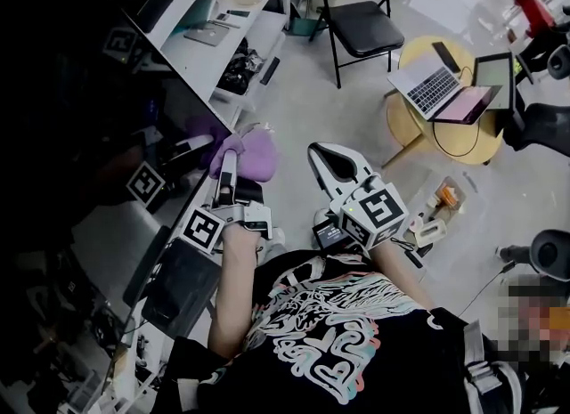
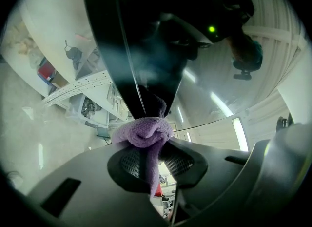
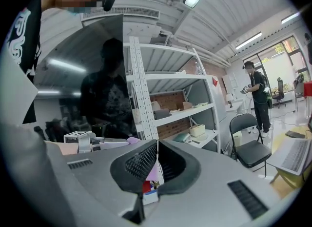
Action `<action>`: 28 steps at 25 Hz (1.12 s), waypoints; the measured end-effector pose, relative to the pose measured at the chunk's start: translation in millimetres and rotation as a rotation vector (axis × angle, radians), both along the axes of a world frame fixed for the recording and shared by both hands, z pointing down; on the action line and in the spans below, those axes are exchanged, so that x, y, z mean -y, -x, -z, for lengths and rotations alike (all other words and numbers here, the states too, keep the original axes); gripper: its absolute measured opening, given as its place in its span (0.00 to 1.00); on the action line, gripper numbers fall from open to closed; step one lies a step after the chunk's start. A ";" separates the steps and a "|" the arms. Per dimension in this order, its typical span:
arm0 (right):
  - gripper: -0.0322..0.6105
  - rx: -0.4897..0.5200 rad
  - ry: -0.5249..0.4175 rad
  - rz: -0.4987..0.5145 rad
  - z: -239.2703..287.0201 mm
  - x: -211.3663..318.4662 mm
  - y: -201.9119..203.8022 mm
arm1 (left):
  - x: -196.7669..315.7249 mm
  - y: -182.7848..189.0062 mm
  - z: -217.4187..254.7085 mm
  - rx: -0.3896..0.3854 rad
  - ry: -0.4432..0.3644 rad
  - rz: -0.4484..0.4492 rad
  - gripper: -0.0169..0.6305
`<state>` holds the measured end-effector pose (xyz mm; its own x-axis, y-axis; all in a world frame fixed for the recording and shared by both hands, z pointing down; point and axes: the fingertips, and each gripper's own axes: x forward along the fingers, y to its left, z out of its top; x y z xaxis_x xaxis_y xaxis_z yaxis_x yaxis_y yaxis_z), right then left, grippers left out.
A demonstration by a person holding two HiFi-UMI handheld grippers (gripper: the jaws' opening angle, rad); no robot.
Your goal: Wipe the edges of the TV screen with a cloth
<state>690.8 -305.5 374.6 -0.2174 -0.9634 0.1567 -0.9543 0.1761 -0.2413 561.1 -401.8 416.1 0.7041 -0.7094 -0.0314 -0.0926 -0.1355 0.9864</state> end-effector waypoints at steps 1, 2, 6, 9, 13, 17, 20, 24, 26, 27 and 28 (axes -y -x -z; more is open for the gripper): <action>0.10 0.000 -0.001 0.008 -0.1 1.2 -0.8 | 0.4 -1.0 -0.7 0.011 -0.011 0.005 0.14; 0.10 0.000 -0.002 0.016 -0.2 2.1 -1.5 | 0.8 -2.4 -1.6 0.023 -0.024 0.009 0.14; 0.10 -0.005 -0.001 0.058 -2.5 1.1 -4.9 | -1.2 -16.2 -4.4 0.040 -0.058 0.005 0.14; 0.10 -0.009 0.001 0.092 -4.1 -2.2 -9.1 | -9.0 -24.5 -8.3 0.119 -0.082 0.002 0.14; 0.10 -0.023 -0.002 0.142 -6.0 -9.8 -14.0 | -25.1 -21.0 -13.1 0.400 -0.260 -0.009 0.14; 0.10 -0.057 0.010 0.220 -24.8 -24.6 -13.7 | -54.0 -16.3 -17.5 0.602 -0.387 0.023 0.14; 0.10 -0.040 0.031 0.263 -38.7 -29.0 -8.5 | -70.7 -3.4 -12.3 0.778 -0.493 0.057 0.14; 0.10 -0.039 0.034 0.325 -48.7 -34.7 14.0 | -99.0 25.7 -7.2 1.007 -0.602 0.088 0.14; 0.10 -0.044 0.033 0.337 -51.3 -39.5 26.3 | -114.0 43.4 -2.8 1.102 -0.643 0.112 0.14; 0.10 -0.052 0.033 0.341 -52.1 -42.6 32.8 | -121.6 53.4 0.4 1.143 -0.659 0.133 0.14; 0.10 -0.064 0.033 0.346 -52.6 -46.4 39.7 | -129.7 63.9 4.1 1.179 -0.670 0.157 0.14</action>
